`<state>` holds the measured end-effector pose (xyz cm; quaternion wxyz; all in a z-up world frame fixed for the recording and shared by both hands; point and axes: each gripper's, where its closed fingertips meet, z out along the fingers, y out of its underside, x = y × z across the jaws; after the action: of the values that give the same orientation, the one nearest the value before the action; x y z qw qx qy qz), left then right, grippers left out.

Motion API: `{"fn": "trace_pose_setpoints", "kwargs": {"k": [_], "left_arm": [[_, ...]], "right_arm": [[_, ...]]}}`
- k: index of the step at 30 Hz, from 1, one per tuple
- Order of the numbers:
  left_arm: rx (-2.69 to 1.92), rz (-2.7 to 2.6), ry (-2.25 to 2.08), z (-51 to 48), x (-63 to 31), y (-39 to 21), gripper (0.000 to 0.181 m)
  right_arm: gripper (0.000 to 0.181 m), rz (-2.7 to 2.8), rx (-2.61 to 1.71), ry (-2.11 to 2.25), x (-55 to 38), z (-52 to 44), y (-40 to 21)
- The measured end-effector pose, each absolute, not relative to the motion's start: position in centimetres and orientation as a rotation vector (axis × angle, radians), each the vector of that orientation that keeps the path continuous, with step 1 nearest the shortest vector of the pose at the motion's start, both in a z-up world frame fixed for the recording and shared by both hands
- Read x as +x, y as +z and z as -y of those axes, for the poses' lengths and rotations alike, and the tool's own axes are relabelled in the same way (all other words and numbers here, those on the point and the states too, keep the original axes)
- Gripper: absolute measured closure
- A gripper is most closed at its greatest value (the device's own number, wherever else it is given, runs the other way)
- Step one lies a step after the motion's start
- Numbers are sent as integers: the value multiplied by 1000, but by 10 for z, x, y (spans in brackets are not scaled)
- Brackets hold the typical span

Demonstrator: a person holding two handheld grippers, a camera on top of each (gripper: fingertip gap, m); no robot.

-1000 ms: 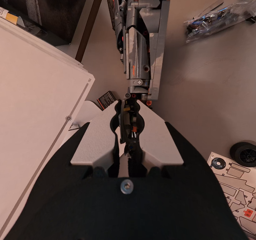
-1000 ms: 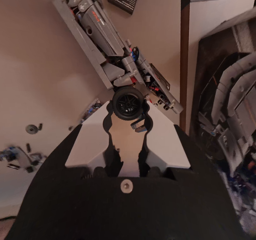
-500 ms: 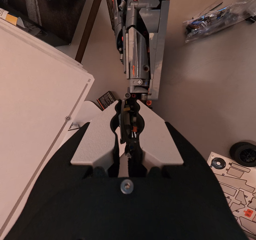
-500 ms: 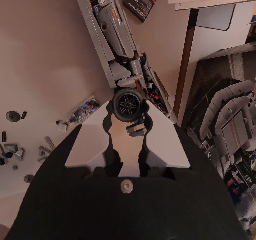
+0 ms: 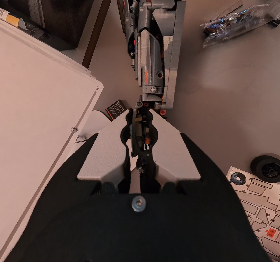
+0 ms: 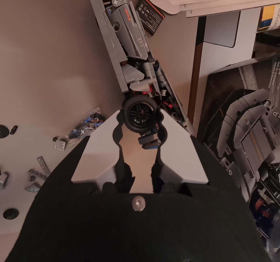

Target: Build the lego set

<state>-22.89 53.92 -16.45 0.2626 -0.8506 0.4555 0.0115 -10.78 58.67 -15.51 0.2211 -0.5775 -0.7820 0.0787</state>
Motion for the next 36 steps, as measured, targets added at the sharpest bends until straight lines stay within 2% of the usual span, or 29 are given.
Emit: {"fn": "trace_pose_setpoints", "kwargs": {"k": [13,28,36], "left_arm": [[-2301,-1231,25,-539,-229,-165,165],[-2302,-1230,35,-540,-230,-165,165],[-2302,-1230,34,-540,-230,-165,165]], "right_arm": [[135,2182,-1637,132,-105,-591,-157],[135,2480,-1251,-513,-104,-597,-155],[136,2616,-1165,-663,-104,-598,-156]]}}
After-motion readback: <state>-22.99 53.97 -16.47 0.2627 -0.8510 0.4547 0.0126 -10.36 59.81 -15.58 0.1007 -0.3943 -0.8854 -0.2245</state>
